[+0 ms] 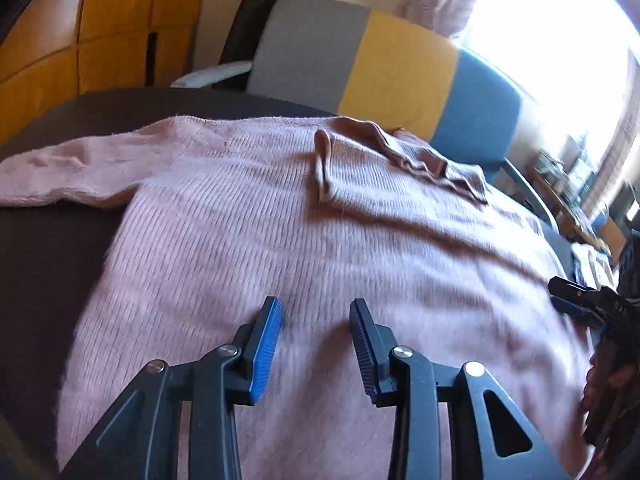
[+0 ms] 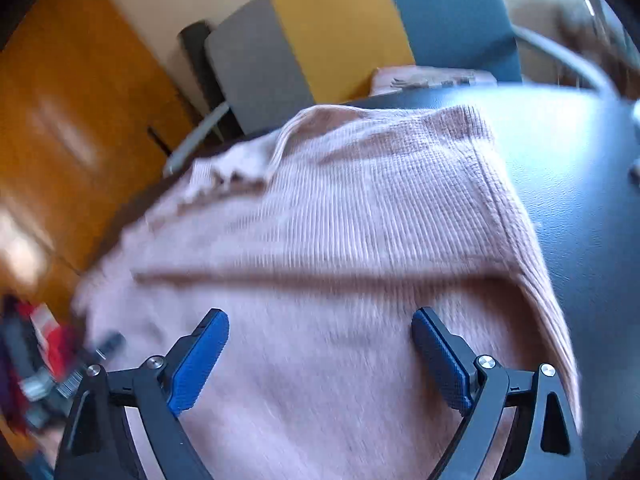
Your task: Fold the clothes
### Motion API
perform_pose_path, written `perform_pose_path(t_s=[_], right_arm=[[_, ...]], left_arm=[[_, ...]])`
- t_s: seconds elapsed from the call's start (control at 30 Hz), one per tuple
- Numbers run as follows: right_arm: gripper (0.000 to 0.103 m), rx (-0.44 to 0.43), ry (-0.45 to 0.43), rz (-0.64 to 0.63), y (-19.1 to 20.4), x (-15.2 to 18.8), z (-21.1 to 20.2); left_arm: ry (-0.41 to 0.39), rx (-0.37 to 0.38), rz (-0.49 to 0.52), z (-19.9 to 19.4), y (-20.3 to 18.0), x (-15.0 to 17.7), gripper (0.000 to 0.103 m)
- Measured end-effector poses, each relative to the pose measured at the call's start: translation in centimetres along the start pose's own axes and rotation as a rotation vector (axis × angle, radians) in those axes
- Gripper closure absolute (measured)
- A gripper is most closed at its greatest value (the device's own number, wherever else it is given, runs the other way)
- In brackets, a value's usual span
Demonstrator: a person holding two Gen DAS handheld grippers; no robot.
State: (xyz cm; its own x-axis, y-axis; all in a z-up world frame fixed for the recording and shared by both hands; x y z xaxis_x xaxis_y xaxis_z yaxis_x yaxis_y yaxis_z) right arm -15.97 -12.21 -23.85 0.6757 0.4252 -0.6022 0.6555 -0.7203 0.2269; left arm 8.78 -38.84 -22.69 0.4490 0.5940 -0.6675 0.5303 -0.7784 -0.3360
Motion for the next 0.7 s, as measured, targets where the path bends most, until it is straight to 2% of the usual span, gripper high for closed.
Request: perform_pose_path(t_s=[0.07,0.1,0.2,0.3,0.4,0.5,0.67,0.7], right_arm=[[0.007,0.066,-0.012,-0.099,0.6,1.7,-0.6],[0.002,0.078,-0.01,-0.115,0.5,2.3,-0.8],[0.0,0.126,-0.005,-0.175,1.0,3.2,-0.6],[0.0,0.176,0.004,-0.209,1.0,3.2,0.0],[0.0,0.168,0.0,-0.201,0.5,3.0,-0.1],[0.0,0.161,-0.003,-0.195,0.1,2.8,0.0],[0.0,0.161,-0.004,-0.195,-1.0,2.7,0.0],[0.0,0.161,-0.004,-0.195,-1.1,2.7,0.1]], left_arm=[[-0.008,-0.003,0.027,-0.7,0.3,0.7,0.068],[-0.011,-0.01,0.052,-0.7,0.3,0.6,0.068],[-0.026,-0.032,0.117,-0.8,0.0,0.7,0.067],[-0.011,-0.027,0.108,-0.5,0.1,0.2,0.067],[0.004,0.013,0.017,-0.7,0.8,-0.2,0.067],[-0.001,0.042,-0.139,-1.7,2.6,-0.9,0.066],[-0.086,-0.054,-0.401,-3.8,9.8,-4.7,0.065],[-0.097,-0.091,-0.45,-4.0,11.8,-5.6,0.061]])
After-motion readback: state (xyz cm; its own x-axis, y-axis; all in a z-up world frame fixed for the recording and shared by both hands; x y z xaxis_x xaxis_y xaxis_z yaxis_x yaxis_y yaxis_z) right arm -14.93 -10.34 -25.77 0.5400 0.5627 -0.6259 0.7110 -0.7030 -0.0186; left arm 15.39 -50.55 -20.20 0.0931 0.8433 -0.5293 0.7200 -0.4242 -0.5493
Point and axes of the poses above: each gripper's, at about its wrist camera, not at the fingertips, and z roughly the way its jaws point, y to its left, x to its underside, the point moved 9 cm from there along z, roughly the way its jaws point, and after that the axes turned 8 degrees about x, right-handed, at the moved point
